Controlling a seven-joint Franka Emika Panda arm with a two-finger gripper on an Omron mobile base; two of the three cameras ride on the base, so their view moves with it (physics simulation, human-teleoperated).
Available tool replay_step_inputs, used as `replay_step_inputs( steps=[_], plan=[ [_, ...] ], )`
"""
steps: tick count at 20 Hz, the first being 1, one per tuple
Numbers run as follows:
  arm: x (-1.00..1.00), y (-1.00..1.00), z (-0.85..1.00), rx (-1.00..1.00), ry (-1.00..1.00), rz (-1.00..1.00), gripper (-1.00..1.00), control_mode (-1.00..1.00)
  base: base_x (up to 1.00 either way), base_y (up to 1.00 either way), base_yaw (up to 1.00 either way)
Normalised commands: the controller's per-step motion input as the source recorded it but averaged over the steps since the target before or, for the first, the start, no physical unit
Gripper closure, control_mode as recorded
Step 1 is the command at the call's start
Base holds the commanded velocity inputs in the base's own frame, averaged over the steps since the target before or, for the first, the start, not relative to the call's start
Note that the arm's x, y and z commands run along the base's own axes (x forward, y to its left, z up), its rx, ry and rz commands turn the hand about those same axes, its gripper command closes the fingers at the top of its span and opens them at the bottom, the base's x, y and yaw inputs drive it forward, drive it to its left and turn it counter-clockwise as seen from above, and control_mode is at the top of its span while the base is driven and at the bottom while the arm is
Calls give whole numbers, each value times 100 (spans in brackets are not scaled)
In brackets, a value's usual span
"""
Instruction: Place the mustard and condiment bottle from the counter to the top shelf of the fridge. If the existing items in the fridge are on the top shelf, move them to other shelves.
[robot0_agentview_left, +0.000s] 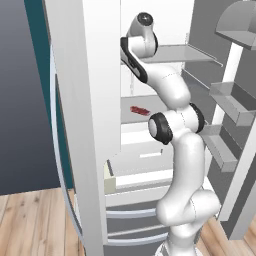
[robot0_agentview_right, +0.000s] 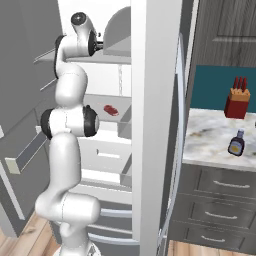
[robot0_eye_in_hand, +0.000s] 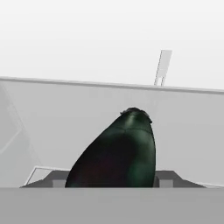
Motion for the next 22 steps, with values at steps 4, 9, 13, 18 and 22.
replay_step_inputs(
  steps=[4,9,13,18,22],
  plan=[
    [-11,0,0,0,-31,0,100,-100,0,0,0],
    [-35,0,-8,2,-36,0,100,-100,0,0,0],
    [-90,0,2,6,-28,0,100,-100,0,0,0],
    [-100,-9,4,3,-15,-4,100,-100,0,0,0],
    [-100,-18,32,1,-2,-6,100,-100,0,0,0]
  ],
)
